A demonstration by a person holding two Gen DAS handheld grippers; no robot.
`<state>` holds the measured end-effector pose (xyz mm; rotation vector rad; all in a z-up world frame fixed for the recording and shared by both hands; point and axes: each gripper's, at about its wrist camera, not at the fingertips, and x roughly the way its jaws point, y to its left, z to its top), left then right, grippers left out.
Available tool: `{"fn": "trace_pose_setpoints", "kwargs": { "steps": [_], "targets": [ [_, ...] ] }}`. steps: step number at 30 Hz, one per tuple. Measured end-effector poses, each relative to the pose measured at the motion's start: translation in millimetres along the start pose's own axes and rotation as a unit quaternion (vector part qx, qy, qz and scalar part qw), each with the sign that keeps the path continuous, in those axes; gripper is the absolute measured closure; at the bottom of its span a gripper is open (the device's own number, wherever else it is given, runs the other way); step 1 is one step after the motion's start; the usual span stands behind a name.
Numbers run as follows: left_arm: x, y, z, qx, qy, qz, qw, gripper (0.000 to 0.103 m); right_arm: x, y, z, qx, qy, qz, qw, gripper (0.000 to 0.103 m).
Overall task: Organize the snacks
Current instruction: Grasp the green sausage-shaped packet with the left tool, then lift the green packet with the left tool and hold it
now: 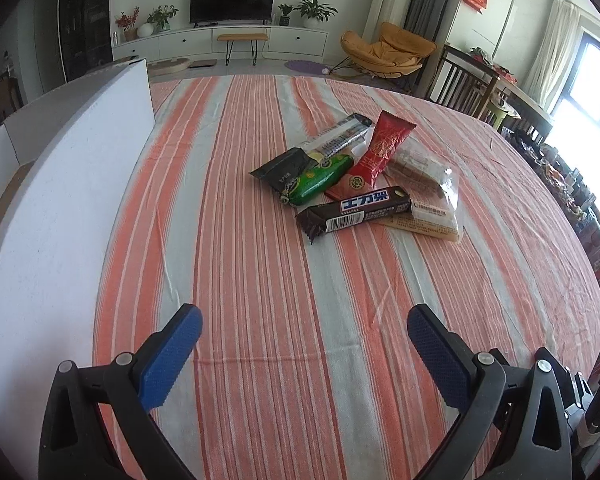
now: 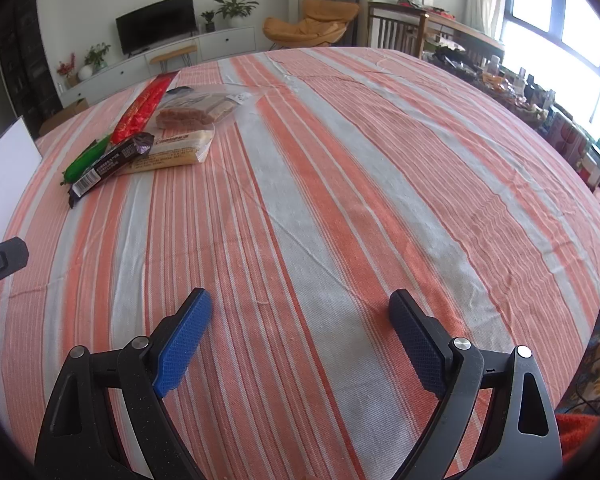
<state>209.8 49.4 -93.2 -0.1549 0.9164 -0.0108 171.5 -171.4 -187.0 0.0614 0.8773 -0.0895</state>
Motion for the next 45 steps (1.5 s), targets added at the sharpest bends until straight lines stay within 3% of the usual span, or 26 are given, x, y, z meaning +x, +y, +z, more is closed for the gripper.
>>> {"fn": "trace_pose_setpoints", "kwargs": {
  "steps": [3, 6, 7, 9, 12, 14, 16, 19, 23, 26, 30, 34, 38, 45],
  "targets": [
    [14.0, -20.8, 26.8, 0.070, 0.012, 0.004, 0.9974, 0.006, 0.2, 0.1, 0.0, 0.000, 0.000, 0.000, 1.000, 0.010],
    [34.6, -47.7, 45.6, 0.184, 0.035, 0.027, 0.9820, 0.017, 0.2, 0.2, 0.0, 0.000, 0.000, 0.000, 1.000, 0.010],
    [38.9, -49.7, 54.0, 0.202, 0.036, 0.030, 0.9783, 0.021, 0.2, 0.2, 0.0, 0.000, 0.000, 0.000, 1.000, 0.010],
    [47.1, -37.2, 78.2, 0.164, 0.043, 0.022, 0.9854, 0.027, 0.3, 0.3, 0.0, 0.000, 0.000, 0.000, 1.000, 0.010],
    [60.3, -3.8, 106.0, 0.047, 0.047, -0.015, 0.9977, 0.038, 0.2, 0.3, 0.0, 0.000, 0.000, 0.000, 1.000, 0.010],
    [76.9, -2.6, 109.9, 0.050, 0.066, -0.023, 0.9963, 0.057, 0.2, 0.2, 0.0, 0.000, 0.000, 0.000, 1.000, 0.010],
    [93.2, -12.7, 105.0, 0.100, 0.085, -0.014, 0.9913, 0.074, 0.5, 0.4, 0.0, 0.000, 0.000, 0.000, 1.000, 0.010],
    [103.6, -19.8, 97.6, 0.139, 0.075, 0.001, 0.9874, 0.076, 0.5, 0.5, 0.1, 0.000, 0.000, 0.000, 1.000, 0.010],
    [117.5, -15.8, 97.0, 0.127, 0.085, -0.010, 0.9882, 0.075, 0.6, 0.6, 0.1, 0.000, 0.000, 0.000, 1.000, 0.010],
    [116.0, -21.6, 92.0, 0.146, 0.071, 0.000, 0.9867, 0.080, 0.6, 0.6, 0.2, 0.000, 0.000, 0.000, 1.000, 0.010],
    [97.1, -14.8, 77.0, 0.117, 0.048, 0.009, 0.9919, 0.081, 0.6, 0.6, 0.1, 0.000, 0.000, 0.000, 1.000, 0.010],
    [60.1, 2.2, 40.8, 0.059, 0.024, 0.028, 0.9975, 0.080, 0.8, 0.7, 0.2, 0.000, 0.000, 0.000, 1.000, 0.010],
    [26.5, 19.1, -7.3, 0.016, 0.032, 0.027, 0.9990, 0.080, 0.9, 0.8, 0.2, 0.000, 0.000, 0.000, 1.000, 0.010],
    [-4.7, 13.9, -59.8, 0.020, 0.034, 0.015, 0.9991, 0.080, 1.0, 0.9, 0.2, 0.000, 0.000, 0.000, 1.000, 0.010]
  ]
}}
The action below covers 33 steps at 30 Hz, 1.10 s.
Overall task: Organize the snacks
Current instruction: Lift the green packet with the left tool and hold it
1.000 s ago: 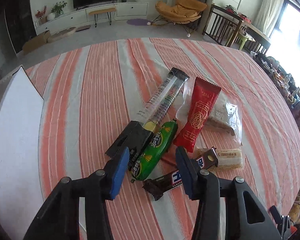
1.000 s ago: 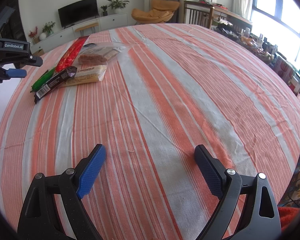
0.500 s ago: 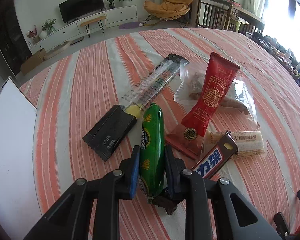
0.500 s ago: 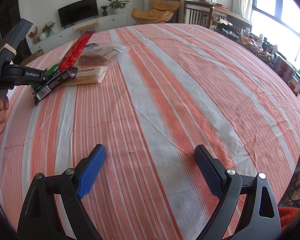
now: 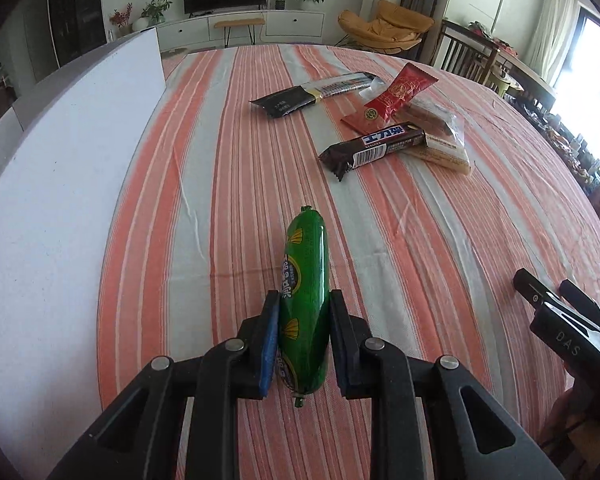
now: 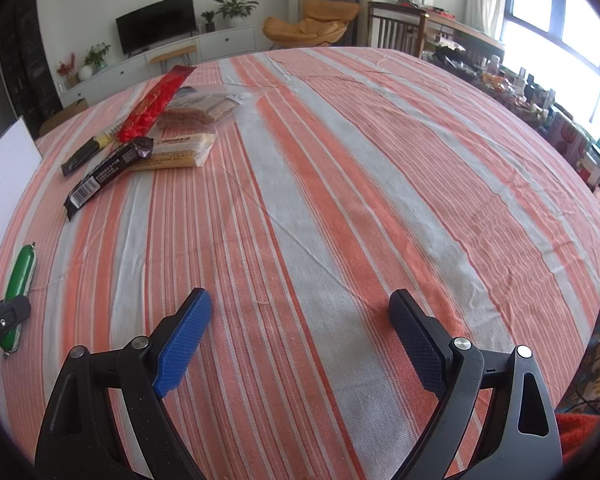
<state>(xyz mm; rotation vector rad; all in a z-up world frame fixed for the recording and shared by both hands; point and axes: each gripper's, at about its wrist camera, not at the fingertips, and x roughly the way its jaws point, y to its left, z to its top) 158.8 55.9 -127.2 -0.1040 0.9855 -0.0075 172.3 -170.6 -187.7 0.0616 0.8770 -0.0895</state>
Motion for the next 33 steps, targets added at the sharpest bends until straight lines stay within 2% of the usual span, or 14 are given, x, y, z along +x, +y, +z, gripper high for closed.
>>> {"fn": "trace_pose_setpoints", "kwargs": {
  "steps": [3, 4, 5, 7, 8, 11, 13, 17, 33],
  "targets": [
    [1.1, -5.8, -2.8, 0.013, -0.019, 0.008, 0.9997, 0.077, -0.1, -0.1, 0.0, 0.000, 0.000, 0.000, 1.000, 0.010],
    [1.5, -7.0, -2.0, 0.016, -0.022, 0.004, 0.9996, 0.067, 0.0, 0.1, 0.0, 0.000, 0.000, 0.000, 1.000, 0.010],
    [2.7, -8.5, -1.5, 0.017, -0.023, -0.001, 0.9996, 0.051, 0.0, 0.1, -0.1, 0.000, 0.000, 0.000, 1.000, 0.010],
    [5.9, -7.9, -0.6, 0.015, -0.022, 0.002, 0.9996, 0.030, -0.2, -0.1, -0.1, 0.000, 0.000, 0.000, 1.000, 0.010],
    [6.7, -8.2, -1.1, 0.018, -0.024, 0.006, 0.9995, 0.025, 0.1, 0.2, 0.0, 0.000, 0.000, 0.000, 1.000, 0.010],
    [10.9, -12.5, -2.4, 0.041, -0.031, 0.028, 0.9983, 0.020, 0.0, 0.1, -0.1, 0.000, 0.000, 0.000, 1.000, 0.010],
    [11.9, -11.3, -2.0, 0.037, -0.030, 0.028, 0.9985, 0.016, 0.0, 0.0, -0.1, 0.000, 0.000, 0.000, 1.000, 0.010],
    [16.8, -7.1, -0.3, 0.026, -0.019, 0.038, 0.9987, 0.000, 0.2, 0.2, 0.0, 0.000, 0.000, 0.000, 1.000, 0.010],
    [17.3, -6.6, 0.0, 0.026, -0.019, 0.038, 0.9988, 0.000, 0.4, 0.4, 0.0, 0.000, 0.000, 0.000, 1.000, 0.010]
  ]
}}
